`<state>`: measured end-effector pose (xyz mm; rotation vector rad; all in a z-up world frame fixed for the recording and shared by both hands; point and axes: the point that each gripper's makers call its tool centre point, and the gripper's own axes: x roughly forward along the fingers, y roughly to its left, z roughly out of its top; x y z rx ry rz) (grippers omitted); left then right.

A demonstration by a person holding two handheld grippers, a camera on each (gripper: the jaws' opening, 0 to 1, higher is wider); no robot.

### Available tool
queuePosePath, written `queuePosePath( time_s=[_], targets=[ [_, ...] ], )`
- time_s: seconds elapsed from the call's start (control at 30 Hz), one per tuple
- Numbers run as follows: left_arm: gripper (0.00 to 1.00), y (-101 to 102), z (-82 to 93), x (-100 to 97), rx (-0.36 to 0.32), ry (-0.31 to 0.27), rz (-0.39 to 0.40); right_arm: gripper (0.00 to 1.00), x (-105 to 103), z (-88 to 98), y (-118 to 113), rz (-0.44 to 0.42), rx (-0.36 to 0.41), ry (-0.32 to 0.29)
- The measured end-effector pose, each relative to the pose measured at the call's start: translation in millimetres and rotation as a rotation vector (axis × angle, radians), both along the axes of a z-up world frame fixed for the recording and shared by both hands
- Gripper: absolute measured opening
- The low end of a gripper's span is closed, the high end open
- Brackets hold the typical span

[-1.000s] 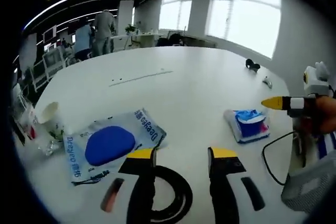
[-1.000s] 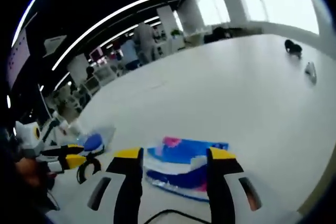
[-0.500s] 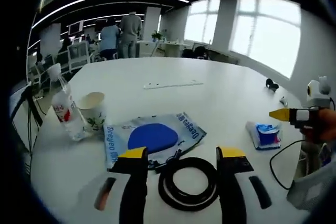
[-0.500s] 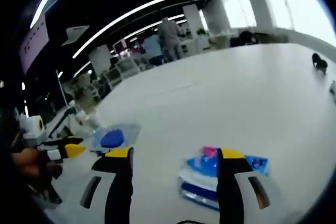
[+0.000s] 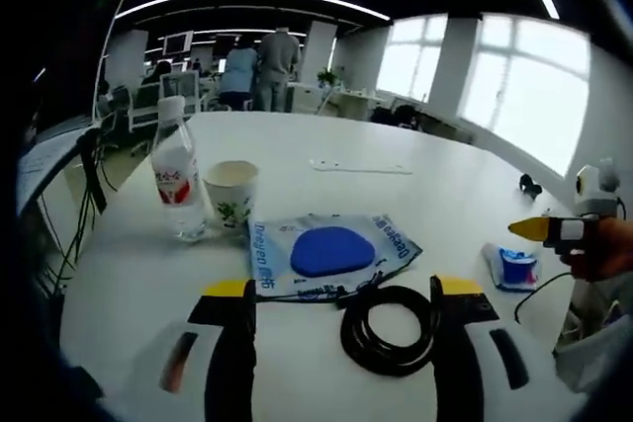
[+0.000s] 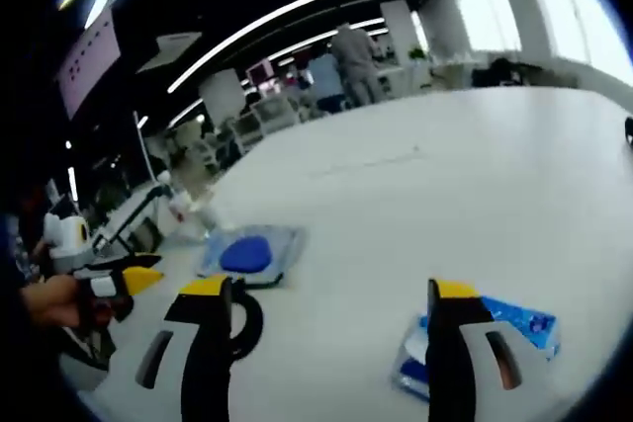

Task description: Arrange the tabletop items into an orderly group along one side of the table until the central work area is clear of visible clutter.

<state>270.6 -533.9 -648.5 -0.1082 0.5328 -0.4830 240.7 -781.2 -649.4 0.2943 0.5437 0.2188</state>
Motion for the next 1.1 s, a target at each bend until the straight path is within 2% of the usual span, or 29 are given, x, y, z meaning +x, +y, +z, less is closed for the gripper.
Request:
queuePosePath(
  time_s=[0.37,0.57,0.7,0.9,1.1],
  targets=[
    [0.85,21.6,3.3,-2.2,-0.047,-0.012,0.046,0.9,11.7,-1.3,31.3,0.092,-0.006,0.005],
    [0.88,32.7,0.4,-5.9,-0.068,-0.009,0.072,0.94,18.8,-3.3,52.1,0.138,-0.005,0.006],
    [0.9,40.1,-7.3,-8.9,-0.052,0.016,0.084,1.0,21.8,-7.1,65.4,0.165,0.01,0.017],
    [0.93,47.2,-8.4,-5.1,-0.076,0.017,0.106,1.0,26.2,-9.0,80.8,0.21,0.015,0.019],
    [0.95,47.7,-7.9,1.1,-0.091,0.023,0.106,1.0,33.0,-11.5,86.1,0.211,0.027,0.031]
  ],
)
